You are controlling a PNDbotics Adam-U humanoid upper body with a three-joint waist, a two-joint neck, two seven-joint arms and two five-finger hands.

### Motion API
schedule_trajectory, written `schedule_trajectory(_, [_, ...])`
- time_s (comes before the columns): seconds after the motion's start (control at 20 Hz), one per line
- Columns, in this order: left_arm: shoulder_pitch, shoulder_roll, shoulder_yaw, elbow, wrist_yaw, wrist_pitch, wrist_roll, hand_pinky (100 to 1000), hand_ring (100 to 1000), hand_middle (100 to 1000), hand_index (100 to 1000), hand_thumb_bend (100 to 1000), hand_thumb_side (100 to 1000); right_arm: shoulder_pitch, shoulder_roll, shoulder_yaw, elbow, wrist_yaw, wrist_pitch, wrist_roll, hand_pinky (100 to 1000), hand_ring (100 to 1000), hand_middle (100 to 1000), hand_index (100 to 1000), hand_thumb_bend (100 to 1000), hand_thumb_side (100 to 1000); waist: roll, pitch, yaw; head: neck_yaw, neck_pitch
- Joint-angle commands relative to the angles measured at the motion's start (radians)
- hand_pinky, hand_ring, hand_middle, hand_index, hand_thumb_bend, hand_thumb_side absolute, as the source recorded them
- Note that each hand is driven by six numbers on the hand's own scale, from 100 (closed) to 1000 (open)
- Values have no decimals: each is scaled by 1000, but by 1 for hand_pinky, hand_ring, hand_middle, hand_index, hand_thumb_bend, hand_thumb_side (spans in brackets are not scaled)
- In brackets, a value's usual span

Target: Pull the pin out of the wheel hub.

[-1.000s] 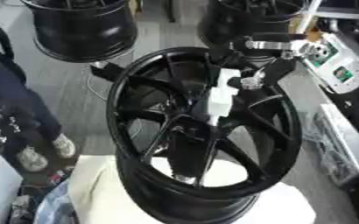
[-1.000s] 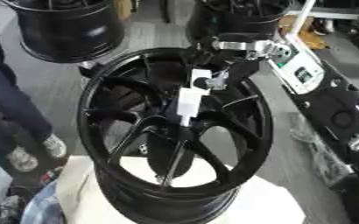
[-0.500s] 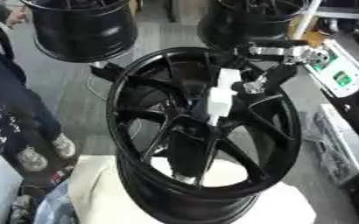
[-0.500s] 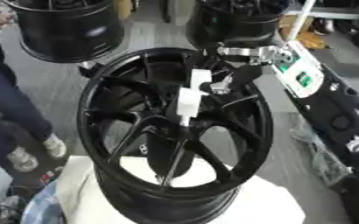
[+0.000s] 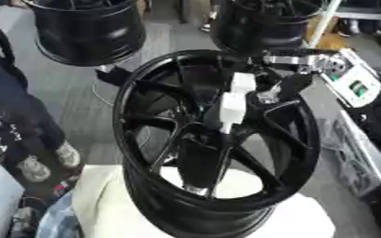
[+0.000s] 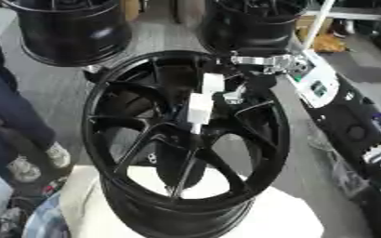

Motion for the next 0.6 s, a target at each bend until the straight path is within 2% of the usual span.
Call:
schedule_trajectory(0.05, [-10, 14, -2, -13, 0, -1, -4, 728, 590, 583, 665, 100, 834, -17, -8, -16, 5, 9, -212, 205, 815, 834, 844, 925, 298, 536, 7, -9, 0, -2, -2])
schedule_trajectory(0.35, [-11, 14, -2, -13, 0, -1, -4, 729, 592, 583, 665, 100, 834, -17, 8, -23, 24, 22, -218, 205, 812, 834, 807, 896, 301, 535, 7, -8, 1, -4, -2])
schedule_trajectory(0.55, [-11, 13, -2, -13, 0, -1, -5, 729, 593, 583, 665, 100, 834, -18, 15, -29, 27, 23, -225, 205, 806, 817, 726, 817, 301, 527, 7, -8, 2, -4, -2])
schedule_trajectory(0.6, [-11, 13, -2, -13, 0, -1, -5, 729, 593, 583, 665, 100, 834, -19, 16, -32, 27, 21, -224, 205, 800, 803, 676, 765, 295, 524, 7, -8, 2, -4, -2])
